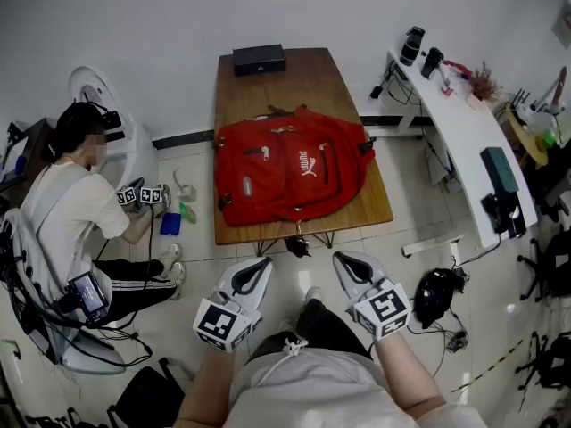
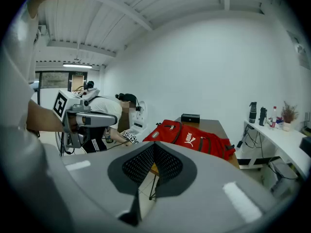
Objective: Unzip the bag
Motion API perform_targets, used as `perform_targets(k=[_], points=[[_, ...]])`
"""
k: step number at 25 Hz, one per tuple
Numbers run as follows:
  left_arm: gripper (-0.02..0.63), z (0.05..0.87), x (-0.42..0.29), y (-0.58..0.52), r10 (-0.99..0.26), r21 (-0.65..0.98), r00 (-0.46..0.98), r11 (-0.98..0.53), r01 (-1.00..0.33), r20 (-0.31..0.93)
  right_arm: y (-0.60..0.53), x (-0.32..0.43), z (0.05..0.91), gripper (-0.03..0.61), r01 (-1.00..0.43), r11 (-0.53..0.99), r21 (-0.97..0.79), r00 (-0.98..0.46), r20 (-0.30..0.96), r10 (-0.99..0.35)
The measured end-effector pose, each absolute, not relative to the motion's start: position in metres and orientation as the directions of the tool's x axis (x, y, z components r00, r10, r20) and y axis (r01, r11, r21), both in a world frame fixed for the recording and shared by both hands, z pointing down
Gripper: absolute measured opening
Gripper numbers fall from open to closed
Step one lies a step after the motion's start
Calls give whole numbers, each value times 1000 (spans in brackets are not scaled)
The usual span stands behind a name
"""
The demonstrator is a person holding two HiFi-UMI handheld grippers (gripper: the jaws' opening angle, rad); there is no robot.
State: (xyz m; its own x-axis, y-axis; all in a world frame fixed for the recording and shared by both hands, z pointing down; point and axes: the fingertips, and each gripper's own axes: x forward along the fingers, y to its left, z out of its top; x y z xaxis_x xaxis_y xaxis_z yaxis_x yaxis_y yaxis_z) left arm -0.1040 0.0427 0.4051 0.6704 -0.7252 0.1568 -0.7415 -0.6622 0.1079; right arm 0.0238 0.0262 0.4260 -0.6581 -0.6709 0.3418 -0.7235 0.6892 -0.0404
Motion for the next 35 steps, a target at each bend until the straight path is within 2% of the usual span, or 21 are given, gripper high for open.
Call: perform_targets(k=[21, 28, 35], points=[[6, 453, -79, -99, -749, 154, 606, -587, -794, 268, -135, 33, 466, 9, -660, 741, -121, -716, 400, -572], [6, 489, -89, -110, -700, 170, 624, -608, -776, 348, -127, 4, 498, 9, -667, 721, -188, -705, 473, -528], [6, 537, -95, -115, -595, 297, 694, -633, -715, 405, -102, -25, 562, 9, -725, 638, -261, -644, 587, -491]])
